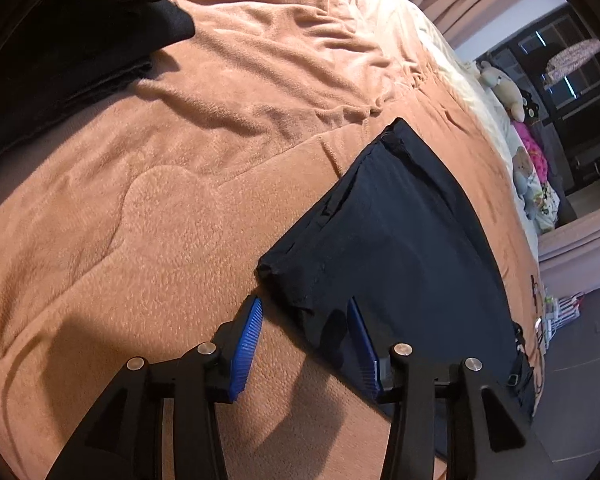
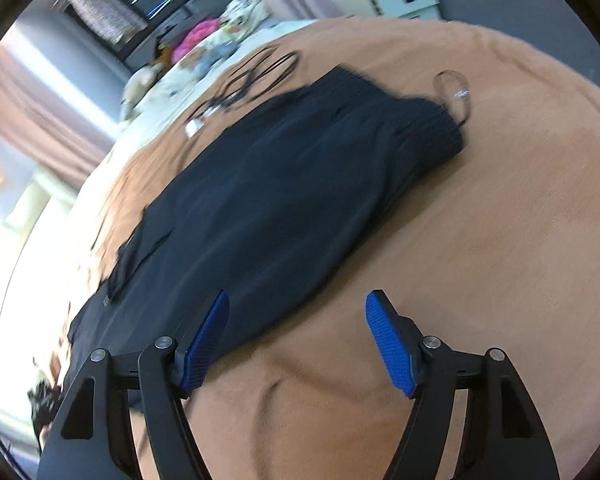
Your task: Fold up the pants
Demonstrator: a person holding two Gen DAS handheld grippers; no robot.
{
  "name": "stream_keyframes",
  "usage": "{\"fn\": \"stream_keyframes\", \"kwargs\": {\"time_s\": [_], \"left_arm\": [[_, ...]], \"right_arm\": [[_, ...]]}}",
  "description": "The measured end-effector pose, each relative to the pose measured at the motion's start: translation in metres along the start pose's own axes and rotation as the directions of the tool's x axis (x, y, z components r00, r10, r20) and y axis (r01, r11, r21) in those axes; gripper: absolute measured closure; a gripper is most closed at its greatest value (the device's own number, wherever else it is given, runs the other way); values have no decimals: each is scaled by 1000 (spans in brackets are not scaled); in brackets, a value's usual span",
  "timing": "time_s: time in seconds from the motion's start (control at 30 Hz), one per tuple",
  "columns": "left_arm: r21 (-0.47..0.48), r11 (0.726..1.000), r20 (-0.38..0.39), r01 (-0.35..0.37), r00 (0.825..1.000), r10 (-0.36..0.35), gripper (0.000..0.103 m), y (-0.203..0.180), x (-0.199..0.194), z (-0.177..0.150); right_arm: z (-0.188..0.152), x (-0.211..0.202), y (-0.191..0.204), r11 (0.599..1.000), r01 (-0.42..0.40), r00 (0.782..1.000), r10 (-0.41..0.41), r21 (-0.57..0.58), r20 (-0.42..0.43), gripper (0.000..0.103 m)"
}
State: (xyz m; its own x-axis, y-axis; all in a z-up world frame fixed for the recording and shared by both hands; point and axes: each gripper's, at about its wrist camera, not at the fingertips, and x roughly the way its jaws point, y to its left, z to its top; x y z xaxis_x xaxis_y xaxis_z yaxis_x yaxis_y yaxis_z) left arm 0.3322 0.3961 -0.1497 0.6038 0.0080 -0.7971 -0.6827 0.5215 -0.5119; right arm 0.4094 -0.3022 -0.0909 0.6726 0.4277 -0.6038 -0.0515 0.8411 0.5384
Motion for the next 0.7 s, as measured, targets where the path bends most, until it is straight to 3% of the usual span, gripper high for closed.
{"fn": "stream_keyframes", "kwargs": {"time_s": [0.23, 0.37, 0.57, 0.7], "left_arm": [[35, 999, -3, -23, 1000, 23, 56, -3, 1, 5], [56, 998, -12, -29, 999, 30, 56, -5, 2, 6], [77, 997, -16, -29, 999, 31, 58, -4, 4, 7], [75, 997, -19, -26, 999, 27, 60, -2, 4, 9]], "right_arm": [[-28, 14, 28, 996, -83, 993, 80, -35, -83, 50], [-38, 25, 36, 992, -122, 984, 117, -26, -133, 52], [-41, 45, 47, 979, -205, 960, 201, 0, -194, 65], [-36, 64, 54, 971, -238, 948, 234, 7, -216, 66]]}}
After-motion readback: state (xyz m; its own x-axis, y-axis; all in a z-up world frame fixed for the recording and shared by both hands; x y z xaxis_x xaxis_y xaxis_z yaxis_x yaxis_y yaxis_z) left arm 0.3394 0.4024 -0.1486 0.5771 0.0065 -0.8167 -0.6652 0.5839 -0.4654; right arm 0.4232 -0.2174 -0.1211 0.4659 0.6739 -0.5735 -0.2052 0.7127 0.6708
